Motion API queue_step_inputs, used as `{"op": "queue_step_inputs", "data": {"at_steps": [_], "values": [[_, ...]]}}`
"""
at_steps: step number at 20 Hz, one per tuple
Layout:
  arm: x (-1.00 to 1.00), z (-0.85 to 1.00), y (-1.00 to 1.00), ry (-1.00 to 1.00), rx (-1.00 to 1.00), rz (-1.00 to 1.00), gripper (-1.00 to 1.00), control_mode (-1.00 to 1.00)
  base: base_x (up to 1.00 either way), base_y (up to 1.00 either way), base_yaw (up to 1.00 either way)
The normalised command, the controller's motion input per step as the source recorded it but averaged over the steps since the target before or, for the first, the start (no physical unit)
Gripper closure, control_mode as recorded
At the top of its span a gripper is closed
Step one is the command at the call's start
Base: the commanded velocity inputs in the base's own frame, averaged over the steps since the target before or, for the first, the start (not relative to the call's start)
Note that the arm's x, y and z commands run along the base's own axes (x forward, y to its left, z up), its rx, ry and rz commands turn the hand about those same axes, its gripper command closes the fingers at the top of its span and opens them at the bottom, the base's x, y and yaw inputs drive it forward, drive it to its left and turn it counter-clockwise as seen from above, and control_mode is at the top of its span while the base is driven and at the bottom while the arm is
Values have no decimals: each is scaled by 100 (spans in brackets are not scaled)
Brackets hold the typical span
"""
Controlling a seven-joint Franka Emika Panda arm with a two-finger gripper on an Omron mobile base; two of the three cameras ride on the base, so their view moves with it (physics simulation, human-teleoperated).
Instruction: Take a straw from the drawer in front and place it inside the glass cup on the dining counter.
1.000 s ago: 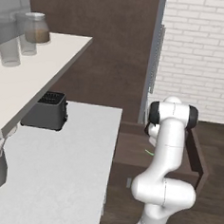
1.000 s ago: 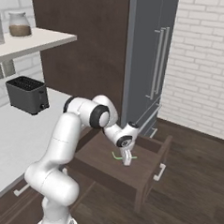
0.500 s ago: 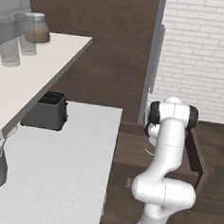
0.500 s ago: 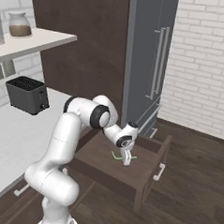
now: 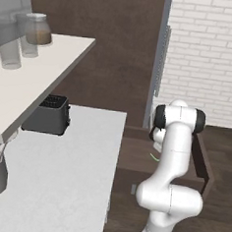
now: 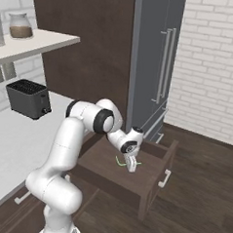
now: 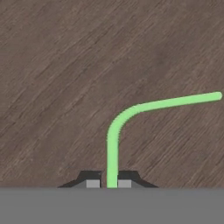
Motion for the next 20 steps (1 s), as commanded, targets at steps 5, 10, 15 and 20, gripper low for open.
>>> {"op": "queue_step_inputs", "data": {"at_steps": [5, 10, 15, 20], "values": [[-4, -2, 0, 0, 0, 0, 100, -100, 0, 0, 0], [-15, 10, 0, -4, 0, 0, 100, -100, 0, 0, 0], [-33, 55, 0, -8, 0, 0, 100, -100, 0, 0, 0], [-35, 80, 0, -10, 0, 0, 100, -100, 0, 0, 0]]}}
